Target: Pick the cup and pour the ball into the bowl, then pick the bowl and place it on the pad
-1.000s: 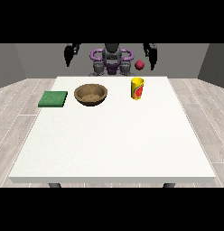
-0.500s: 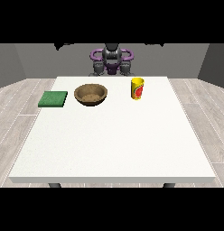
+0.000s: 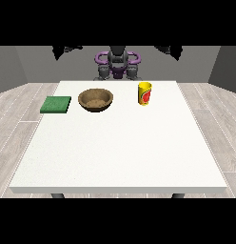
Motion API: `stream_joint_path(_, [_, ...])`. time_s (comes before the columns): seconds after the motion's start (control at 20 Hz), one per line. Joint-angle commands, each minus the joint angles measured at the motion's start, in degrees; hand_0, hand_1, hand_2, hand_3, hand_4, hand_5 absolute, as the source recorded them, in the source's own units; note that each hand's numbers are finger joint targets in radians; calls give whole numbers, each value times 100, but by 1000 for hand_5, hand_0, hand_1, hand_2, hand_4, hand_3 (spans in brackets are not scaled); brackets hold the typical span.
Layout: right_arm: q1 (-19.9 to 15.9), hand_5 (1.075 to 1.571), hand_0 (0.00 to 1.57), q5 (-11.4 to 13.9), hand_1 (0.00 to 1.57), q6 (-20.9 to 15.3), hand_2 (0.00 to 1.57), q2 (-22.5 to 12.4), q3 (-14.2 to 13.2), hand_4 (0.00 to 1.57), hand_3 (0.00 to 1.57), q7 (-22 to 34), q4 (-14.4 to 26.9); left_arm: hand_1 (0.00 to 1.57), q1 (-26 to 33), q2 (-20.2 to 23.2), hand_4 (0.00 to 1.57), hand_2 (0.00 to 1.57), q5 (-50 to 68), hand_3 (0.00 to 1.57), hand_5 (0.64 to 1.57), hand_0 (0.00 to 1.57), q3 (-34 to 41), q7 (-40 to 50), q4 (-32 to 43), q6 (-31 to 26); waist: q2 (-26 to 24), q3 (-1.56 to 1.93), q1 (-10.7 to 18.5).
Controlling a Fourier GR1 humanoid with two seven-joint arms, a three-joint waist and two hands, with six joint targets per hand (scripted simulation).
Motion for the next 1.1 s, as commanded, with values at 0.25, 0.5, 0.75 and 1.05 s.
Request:
stream_joint_path(0.25, [-292, 1571, 0, 337, 0, 267, 0, 164, 103, 0, 0, -1169, 521, 0, -513, -322, 0, 0, -498, 0, 1526, 0, 8, -1688, 1263, 201, 1049, 0, -245])
stream_joint_path(0.5, [-493, 1571, 0, 162, 0, 349, 0, -46, -176, 0, 0, -923, 767, 0, -413, -726, 0, 0, -1064, 0, 1520, 0, -394, -2383, 2132, 515, 837, 0, -214])
stream_joint_path(0.75, [-422, 1570, 0, 147, 0, 685, 0, -117, -325, 0, 0, -1542, 1254, 0, -769, -717, 0, 0, -1067, 0, 1530, 0, -161, -3411, 3188, 615, 1064, 0, -295])
stream_joint_path(1.05, [-902, 1571, 0, -34, 0, 724, 0, -211, -402, 0, 0, -1368, 1241, 0, -1507, -548, 0, 0, -1103, 0, 1519, 0, 53, -4261, 4445, 677, 1482, -2, -425])
